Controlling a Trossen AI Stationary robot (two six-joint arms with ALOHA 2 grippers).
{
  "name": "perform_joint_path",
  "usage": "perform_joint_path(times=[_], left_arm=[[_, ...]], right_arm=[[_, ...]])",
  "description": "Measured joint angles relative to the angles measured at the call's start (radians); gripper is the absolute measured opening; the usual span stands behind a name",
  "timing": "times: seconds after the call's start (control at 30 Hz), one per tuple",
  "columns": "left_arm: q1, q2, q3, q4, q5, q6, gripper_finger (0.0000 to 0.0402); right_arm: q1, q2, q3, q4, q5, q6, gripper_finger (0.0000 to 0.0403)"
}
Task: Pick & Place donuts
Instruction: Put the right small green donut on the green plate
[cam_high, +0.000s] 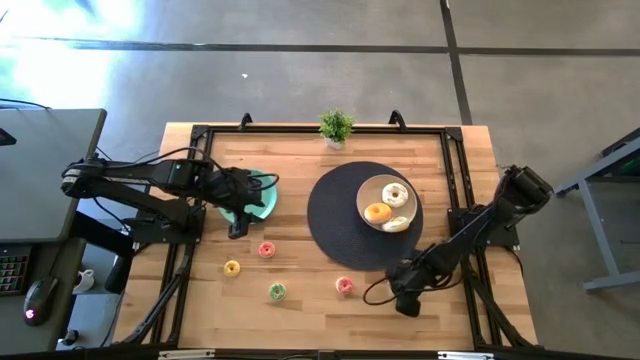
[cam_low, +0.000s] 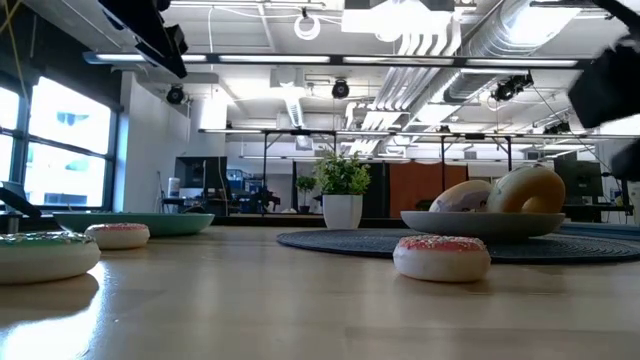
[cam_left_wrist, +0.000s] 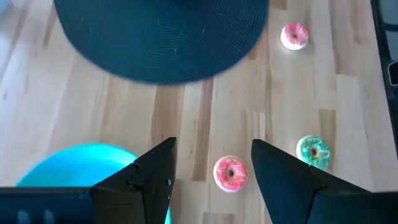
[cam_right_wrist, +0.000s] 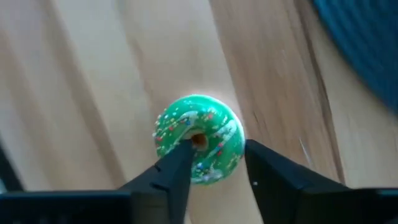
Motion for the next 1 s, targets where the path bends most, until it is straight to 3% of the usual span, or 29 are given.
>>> perform_joint_path(times=[0.23,0.43,0.5,0.57,0.7,0.83,1.0], left_arm=[[0.000,0.000,0.000,-0.014,0.000,-0.021,0.0206],[0.000,0.000,0.000,-0.013,-0.004,-0.022,0.0206],[0.000,0.000,0.000,-0.012,-0.004,-0.024,0.0206],[0.000,-0.002,0.003,-0.015,-0.024,-0.033,0.0206],[0.000,-0.038,0.049,-0.073,-0.129,-0.045,0.0206],[0.000,-0.104,0.084,-0.092,-0.184,-0.035,0.0206],[0.000,-0.208,0.072,-0.104,-0.241,-0.026,0.0206]], right_arm=[[-0.051,0.000,0.069,0.218,0.178,-0.240,0.0014],[-0.184,0.022,0.085,0.632,0.837,-0.577,0.0024],[-0.263,0.047,0.085,0.801,0.959,-0.678,0.0016],[-0.358,0.085,0.085,0.950,0.932,-0.702,0.0007],[-0.550,0.216,0.103,1.173,0.608,-0.632,0.0010],[-0.666,0.393,0.240,1.196,0.461,-0.547,0.0005],[-0.712,0.593,0.508,1.119,0.316,-0.618,0.0007]])
